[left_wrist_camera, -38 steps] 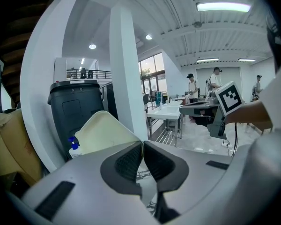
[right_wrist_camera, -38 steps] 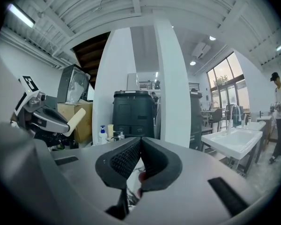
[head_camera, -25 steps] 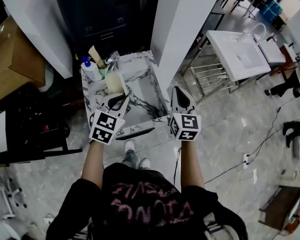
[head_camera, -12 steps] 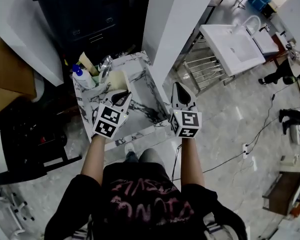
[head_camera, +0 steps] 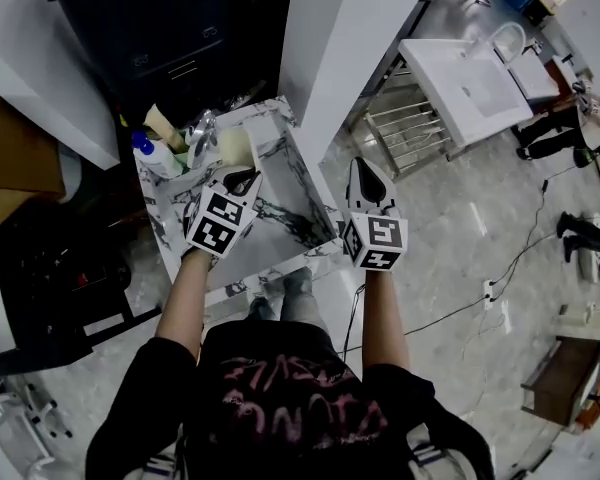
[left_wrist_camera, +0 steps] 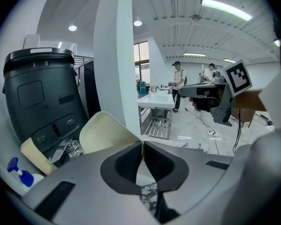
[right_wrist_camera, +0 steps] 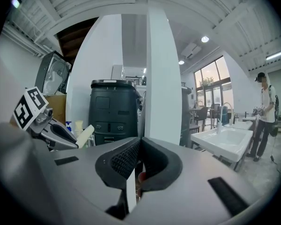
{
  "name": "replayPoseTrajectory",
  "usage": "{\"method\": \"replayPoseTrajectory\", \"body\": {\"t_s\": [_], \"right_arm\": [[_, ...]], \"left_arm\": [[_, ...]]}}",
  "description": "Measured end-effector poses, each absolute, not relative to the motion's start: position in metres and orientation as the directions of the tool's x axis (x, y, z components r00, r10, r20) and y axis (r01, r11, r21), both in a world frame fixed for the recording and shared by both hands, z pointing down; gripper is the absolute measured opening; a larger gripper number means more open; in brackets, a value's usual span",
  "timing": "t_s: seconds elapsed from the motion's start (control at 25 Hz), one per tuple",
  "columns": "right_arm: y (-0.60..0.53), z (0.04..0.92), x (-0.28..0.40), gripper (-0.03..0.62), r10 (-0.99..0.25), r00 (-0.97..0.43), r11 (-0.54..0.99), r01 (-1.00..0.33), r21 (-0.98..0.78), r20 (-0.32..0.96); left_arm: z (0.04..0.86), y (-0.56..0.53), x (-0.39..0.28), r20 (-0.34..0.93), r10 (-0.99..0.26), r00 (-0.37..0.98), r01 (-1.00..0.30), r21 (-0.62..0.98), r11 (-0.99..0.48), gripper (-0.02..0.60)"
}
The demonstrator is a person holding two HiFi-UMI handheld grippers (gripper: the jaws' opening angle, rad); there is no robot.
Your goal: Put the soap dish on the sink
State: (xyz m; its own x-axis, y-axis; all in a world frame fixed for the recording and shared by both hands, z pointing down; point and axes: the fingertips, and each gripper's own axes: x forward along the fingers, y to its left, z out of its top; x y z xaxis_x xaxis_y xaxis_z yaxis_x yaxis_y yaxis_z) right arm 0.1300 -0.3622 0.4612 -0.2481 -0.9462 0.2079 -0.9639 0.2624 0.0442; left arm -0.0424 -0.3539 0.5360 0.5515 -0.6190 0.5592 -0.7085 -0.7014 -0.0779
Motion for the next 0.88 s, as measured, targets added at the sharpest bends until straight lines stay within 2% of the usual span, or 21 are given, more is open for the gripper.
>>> {"method": "replayPoseTrajectory", "body": {"t_s": [0.88], "right_arm": [[-0.467,0.512,0.165,0.014,-0.912,-0.306,0.320,-0.948,0.006,0.272]], "left_arm": [[0.656,-0.453,-0.031,0.788,-0.473,0.395,-0.738,-0.035,-0.674,0.031]]}}
